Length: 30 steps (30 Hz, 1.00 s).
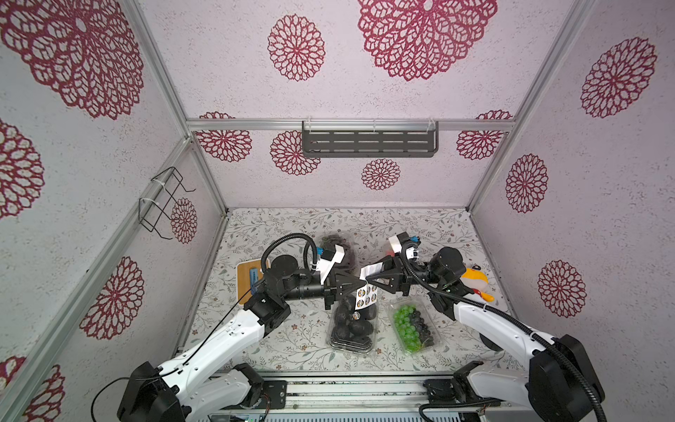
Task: Label fruit boxes
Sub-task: Adjust the label sticker.
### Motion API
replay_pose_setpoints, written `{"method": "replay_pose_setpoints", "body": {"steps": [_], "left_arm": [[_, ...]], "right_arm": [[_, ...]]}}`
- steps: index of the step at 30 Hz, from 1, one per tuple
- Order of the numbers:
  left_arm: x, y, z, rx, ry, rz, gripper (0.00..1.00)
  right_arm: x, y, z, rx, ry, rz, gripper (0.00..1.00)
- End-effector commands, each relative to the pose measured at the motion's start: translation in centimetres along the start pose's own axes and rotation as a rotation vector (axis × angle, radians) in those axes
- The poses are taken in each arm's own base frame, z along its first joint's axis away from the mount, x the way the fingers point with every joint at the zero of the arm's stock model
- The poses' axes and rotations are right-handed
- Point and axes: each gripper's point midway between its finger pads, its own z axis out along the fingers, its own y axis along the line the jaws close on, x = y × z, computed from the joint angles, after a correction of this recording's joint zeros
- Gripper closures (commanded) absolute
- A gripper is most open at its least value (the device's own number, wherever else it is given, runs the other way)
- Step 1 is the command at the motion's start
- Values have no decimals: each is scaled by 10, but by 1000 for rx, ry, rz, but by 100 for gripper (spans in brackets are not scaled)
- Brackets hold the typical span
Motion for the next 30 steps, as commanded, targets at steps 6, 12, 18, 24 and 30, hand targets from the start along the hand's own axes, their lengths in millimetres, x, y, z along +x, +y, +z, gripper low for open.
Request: {"method": "replay_pose_setpoints", "body": {"steps": [6, 12, 18, 24, 30], "left_arm": [[-11, -5, 0, -1, -33, 35, 100], [-12, -6, 2, 16, -33, 27, 100], [-11, -6, 2, 18, -35, 34, 100], [-9, -4, 0, 4, -37, 37, 100], [-9, -3, -2, -7, -42, 42, 100]], "right_arm": [[-5, 12, 4, -49, 0, -59, 61], [-4, 6, 5, -27, 5, -57, 60], [-1, 6, 7, -37, 10, -57, 59], [-1, 13, 6, -70, 11, -76, 81], [-1, 20, 4, -91, 12, -95, 100]]}}
